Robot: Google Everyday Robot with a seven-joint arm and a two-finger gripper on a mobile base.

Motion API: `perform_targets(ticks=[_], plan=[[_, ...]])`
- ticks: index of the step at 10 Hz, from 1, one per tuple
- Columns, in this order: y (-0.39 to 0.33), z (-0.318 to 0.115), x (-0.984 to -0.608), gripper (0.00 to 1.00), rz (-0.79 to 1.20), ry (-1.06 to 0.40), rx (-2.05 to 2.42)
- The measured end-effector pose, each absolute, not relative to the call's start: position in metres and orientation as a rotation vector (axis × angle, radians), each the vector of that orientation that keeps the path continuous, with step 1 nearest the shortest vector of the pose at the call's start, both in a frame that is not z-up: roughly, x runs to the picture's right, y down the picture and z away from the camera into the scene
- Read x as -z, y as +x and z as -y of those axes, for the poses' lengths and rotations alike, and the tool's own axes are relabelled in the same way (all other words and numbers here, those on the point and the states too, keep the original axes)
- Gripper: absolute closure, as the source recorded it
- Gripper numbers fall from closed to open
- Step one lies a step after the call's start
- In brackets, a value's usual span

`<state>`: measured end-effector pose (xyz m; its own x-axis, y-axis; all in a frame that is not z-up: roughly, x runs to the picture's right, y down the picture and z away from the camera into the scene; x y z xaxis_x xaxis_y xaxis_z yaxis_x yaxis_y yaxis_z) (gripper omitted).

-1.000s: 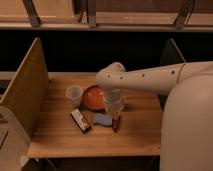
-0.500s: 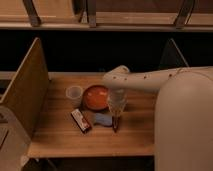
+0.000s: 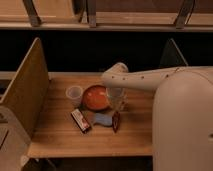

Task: Knock the bottle over

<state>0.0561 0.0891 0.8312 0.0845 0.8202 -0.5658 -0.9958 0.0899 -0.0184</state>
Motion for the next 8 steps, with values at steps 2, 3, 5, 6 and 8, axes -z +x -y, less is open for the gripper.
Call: perform_targets(ticks=[2, 3, 5, 6, 8], plan=[[0.067, -0.081, -0.833, 1.00, -0.451, -0.420, -1.401], [0.081, -0.077, -0.834, 1.00, -0.446, -0.387, -1.393], [0.104, -0.064, -0.835, 1.00, -0.436, -0.326, -1.402], [0.116, -0.055, -0.834, 1.00, -0.430, -0.291, -1.400], [0.129, -0.026, -0.827, 1.00, -0.406, -0.219, -1.386]])
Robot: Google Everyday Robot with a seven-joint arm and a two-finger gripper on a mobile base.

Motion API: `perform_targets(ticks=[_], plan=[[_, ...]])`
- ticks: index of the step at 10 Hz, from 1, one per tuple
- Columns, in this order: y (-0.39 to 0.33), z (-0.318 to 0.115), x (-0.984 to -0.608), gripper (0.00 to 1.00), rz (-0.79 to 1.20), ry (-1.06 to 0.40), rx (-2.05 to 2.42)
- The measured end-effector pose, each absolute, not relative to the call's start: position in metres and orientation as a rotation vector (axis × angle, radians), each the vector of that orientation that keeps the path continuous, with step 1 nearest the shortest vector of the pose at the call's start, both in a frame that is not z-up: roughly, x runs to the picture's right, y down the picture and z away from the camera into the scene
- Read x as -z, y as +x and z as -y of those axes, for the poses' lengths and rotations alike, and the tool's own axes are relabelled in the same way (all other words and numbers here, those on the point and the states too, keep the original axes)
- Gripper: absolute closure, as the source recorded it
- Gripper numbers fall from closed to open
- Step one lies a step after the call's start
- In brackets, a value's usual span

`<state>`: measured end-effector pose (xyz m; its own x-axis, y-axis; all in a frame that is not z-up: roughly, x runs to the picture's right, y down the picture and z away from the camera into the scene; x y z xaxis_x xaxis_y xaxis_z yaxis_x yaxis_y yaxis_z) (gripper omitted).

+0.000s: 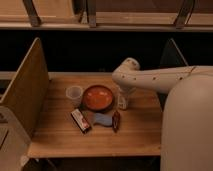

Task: Knock the bottle over

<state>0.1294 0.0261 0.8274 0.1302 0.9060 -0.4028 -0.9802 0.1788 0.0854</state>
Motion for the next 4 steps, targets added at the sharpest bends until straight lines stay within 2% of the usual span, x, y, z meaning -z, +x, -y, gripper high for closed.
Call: perform_targets(ticks=[2, 4], plan=[[0.1264, -0.0114, -0.8219, 0.99, -0.382, -0.194, -1.378], [0.1266, -0.0114, -0.8219, 0.87, -0.382, -0.194, -1.378]])
